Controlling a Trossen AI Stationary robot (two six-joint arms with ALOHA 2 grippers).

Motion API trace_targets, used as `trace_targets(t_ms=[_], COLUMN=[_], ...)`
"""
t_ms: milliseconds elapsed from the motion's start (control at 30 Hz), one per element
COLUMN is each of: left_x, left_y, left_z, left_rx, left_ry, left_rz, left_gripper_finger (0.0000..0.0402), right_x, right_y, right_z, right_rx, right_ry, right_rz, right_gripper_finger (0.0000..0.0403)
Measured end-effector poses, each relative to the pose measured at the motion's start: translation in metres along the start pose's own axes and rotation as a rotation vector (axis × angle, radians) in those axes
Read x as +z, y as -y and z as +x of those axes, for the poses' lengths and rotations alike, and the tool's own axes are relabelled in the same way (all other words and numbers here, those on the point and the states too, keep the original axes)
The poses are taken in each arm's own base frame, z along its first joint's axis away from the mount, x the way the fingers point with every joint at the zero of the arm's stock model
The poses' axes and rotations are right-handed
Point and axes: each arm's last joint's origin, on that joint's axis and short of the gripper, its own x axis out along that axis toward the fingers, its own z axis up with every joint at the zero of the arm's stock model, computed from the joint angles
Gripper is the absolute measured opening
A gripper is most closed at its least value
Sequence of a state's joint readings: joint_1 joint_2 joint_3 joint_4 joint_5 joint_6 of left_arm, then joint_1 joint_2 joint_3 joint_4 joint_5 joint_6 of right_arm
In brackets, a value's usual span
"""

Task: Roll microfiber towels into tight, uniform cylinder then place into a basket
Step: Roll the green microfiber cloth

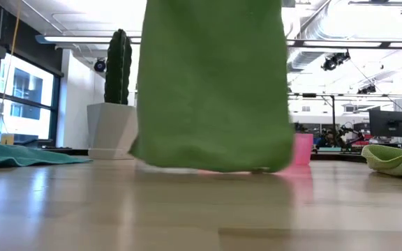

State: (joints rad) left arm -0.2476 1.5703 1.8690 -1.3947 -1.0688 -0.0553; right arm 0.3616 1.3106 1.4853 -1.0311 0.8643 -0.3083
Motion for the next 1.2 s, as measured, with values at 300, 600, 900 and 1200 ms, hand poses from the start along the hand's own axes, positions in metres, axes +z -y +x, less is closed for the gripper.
trace_targets(t_ms=[300, 600, 900, 1200], left_x=[-0.001, -0.003, -0.012, -0.005], left_y=[-0.014, 0.011, 0.093, 0.168], left_z=[0.014, 0.007, 0.002, -0.015], left_rx=[0.185, -0.208, -0.416, -0.498], left_ry=[-0.045, -0.063, -0.195, -0.166], left_rz=[0.037, -0.215, -0.216, -0.168], left_gripper_finger=[0.0000, 0.0000, 0.0000, 0.0000], right_x=[-0.005, -0.006, -0.019, -0.028], right_y=[0.021, -0.005, -0.089, -0.150], right_z=[0.018, 0.015, 0.021, 0.017], right_rx=[-0.142, 0.196, 0.464, 0.573], right_ry=[-0.089, -0.023, 0.001, 0.169], right_rz=[-0.035, 0.134, 0.146, 0.184], right_gripper_finger=[0.0000, 0.0000, 0.0000, 0.0000])
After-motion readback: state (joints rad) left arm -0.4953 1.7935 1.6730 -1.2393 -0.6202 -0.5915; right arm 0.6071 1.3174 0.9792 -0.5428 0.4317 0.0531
